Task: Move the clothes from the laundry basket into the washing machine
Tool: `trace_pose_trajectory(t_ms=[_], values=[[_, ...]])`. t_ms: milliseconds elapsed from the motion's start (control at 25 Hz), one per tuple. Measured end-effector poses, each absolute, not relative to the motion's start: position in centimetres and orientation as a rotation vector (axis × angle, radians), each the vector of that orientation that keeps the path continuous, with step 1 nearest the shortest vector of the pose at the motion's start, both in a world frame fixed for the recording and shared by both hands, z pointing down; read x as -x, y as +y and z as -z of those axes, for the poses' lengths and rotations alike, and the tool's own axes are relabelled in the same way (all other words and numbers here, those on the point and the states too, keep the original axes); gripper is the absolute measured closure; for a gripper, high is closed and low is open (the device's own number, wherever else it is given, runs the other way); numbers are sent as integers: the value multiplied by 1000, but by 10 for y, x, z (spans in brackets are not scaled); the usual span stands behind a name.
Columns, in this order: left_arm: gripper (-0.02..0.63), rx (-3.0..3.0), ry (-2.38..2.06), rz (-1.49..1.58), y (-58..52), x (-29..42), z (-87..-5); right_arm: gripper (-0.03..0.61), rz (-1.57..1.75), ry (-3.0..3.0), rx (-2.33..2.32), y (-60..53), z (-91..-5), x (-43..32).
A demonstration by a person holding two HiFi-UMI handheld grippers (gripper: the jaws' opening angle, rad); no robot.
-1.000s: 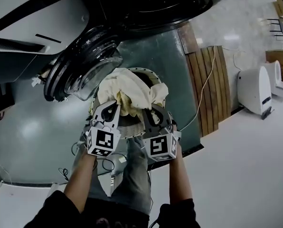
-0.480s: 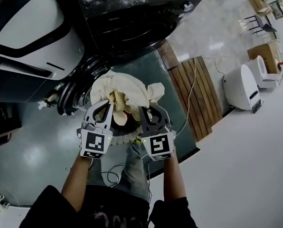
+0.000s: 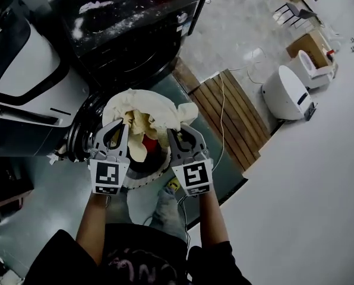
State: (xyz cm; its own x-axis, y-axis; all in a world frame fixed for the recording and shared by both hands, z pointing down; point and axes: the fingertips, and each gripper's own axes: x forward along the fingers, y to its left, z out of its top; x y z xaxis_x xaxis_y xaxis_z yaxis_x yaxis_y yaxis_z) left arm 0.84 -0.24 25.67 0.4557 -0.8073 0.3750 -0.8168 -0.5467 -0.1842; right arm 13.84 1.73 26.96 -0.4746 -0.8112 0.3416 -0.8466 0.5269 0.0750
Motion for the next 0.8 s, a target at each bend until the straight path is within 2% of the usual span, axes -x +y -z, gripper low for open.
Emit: trace_pose_trajectory(t_ms=[800], values=[[597,-2751,-1595,-623,-29,-169,-170,535,-149,-2522,-1468,7,-207,-300]])
